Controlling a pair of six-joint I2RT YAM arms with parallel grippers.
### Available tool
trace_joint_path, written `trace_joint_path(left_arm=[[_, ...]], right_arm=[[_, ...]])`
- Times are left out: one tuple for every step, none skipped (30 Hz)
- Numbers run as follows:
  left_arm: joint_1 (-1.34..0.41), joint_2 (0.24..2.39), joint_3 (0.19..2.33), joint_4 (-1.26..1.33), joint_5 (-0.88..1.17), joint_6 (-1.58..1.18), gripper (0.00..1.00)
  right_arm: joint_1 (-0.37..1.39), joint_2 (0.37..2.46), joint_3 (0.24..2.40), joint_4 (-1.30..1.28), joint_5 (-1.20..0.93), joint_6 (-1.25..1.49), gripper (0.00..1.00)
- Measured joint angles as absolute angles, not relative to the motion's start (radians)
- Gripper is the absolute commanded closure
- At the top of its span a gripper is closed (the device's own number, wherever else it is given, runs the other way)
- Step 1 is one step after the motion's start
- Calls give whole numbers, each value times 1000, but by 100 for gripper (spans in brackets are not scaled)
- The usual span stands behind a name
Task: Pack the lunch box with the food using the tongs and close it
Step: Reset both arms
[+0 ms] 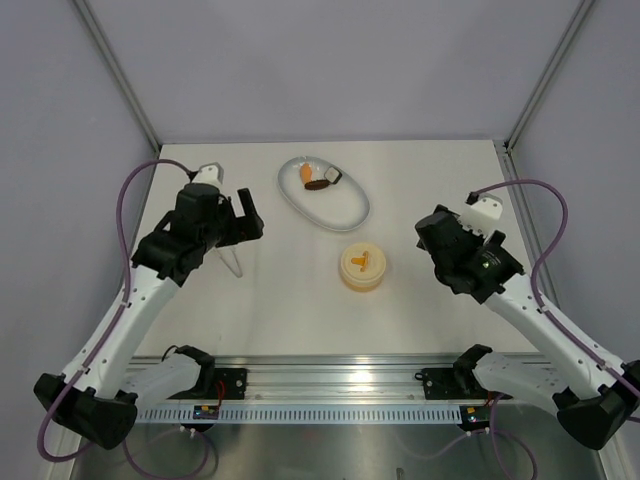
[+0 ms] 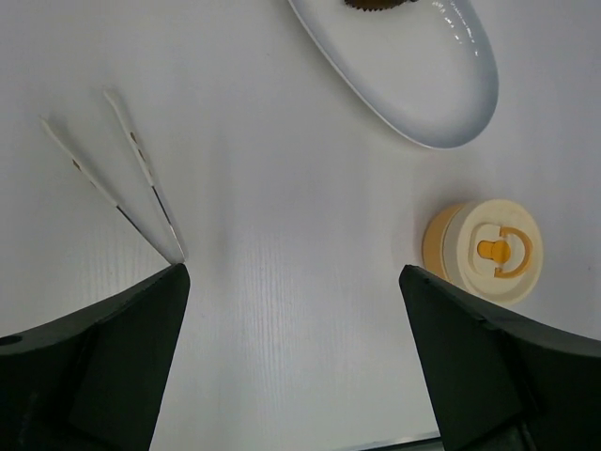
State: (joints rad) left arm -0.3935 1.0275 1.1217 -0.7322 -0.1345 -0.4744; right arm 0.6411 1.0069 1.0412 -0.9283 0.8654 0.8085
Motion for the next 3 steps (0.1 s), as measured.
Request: trace_joint_path(left_arm=[[-393, 1028, 1128, -733, -140, -474, 1], [-393, 1027, 1132, -733, -144, -474, 1], [-393, 1027, 1133, -732, -148, -474, 1]], right_arm=[[641, 1003, 1039, -928, 875, 808, 1], [641, 1003, 1039, -929, 876, 808, 1], [641, 1002, 1038, -928, 879, 807, 0]])
